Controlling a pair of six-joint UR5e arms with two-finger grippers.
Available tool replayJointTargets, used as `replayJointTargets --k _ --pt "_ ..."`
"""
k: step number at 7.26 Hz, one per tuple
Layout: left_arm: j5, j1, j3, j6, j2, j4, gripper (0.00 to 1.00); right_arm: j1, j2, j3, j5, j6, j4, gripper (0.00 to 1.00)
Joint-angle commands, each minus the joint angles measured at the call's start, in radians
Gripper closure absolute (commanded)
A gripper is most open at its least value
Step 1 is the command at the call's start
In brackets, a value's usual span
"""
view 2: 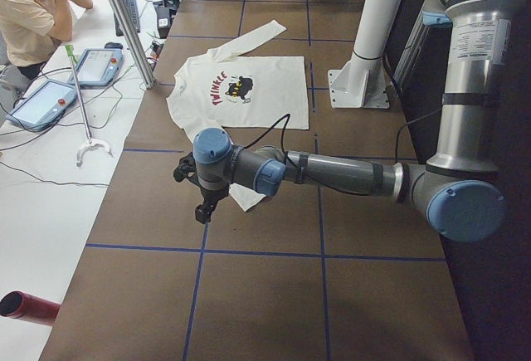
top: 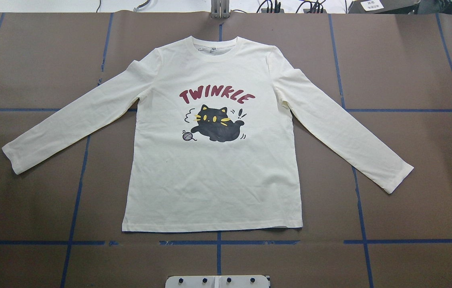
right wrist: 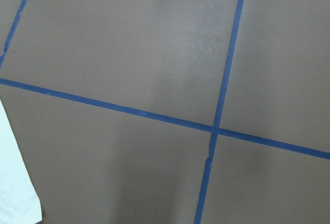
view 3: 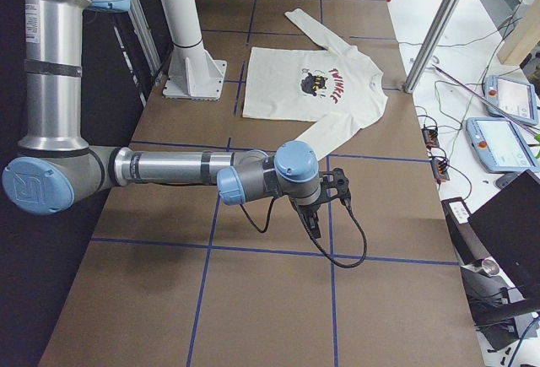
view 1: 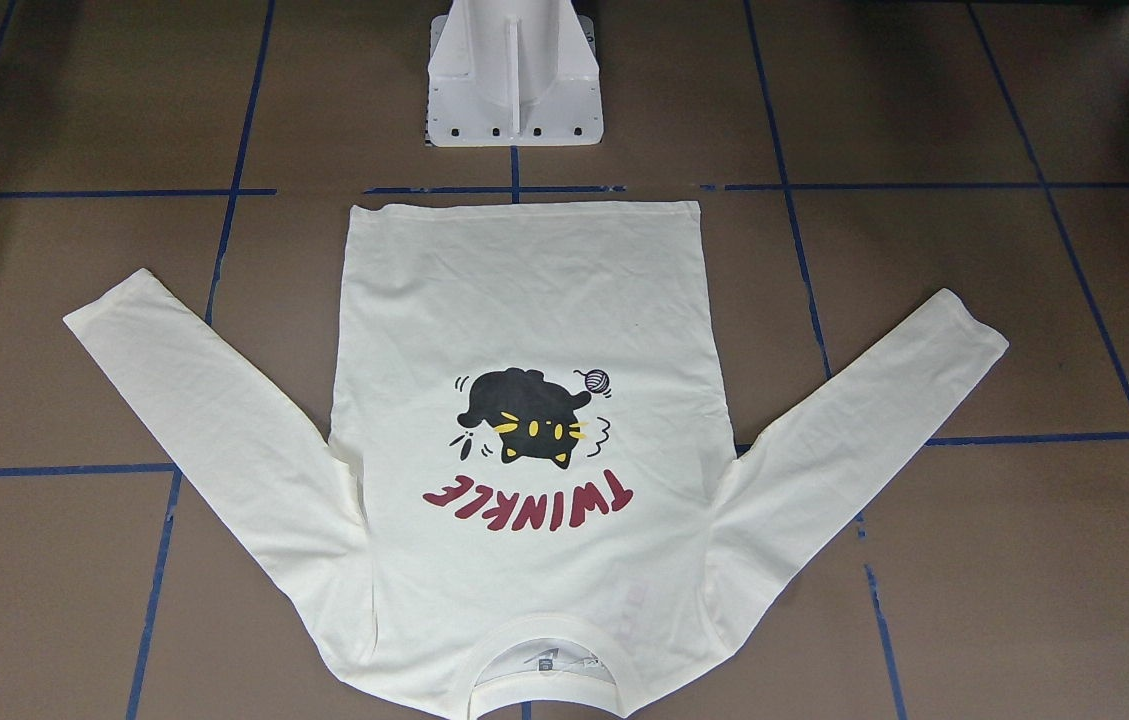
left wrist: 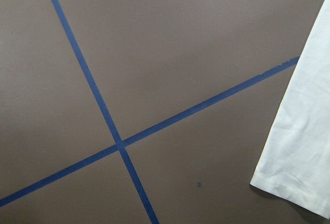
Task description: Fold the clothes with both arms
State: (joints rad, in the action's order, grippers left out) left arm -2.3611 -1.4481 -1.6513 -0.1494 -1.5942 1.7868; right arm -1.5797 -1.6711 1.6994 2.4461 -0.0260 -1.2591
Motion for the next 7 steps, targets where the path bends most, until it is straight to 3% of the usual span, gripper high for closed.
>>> replayJointTargets --k 1,2,4,7 --pt "-0.001 0.0 -0.001 0.001 0.0 0.002 0.0 0.083 -0.045 0.008 0.037 -0.279 0.235 0.0" --pt "-0.001 0.0 -0.001 0.001 0.0 0.002 0.0 0.186 -0.089 0.006 -0.004 -0.487 0.423 0.0" --pt "0.0 0.0 -0.001 -0.001 0.002 0.002 0.0 0.355 -0.175 0.009 -0.106 -0.761 0.634 0.03" --pt "0.0 0.0 -0.001 -0.001 0.008 0.002 0.0 0.672 -0.193 0.032 -0.403 -1.108 0.687 0.22"
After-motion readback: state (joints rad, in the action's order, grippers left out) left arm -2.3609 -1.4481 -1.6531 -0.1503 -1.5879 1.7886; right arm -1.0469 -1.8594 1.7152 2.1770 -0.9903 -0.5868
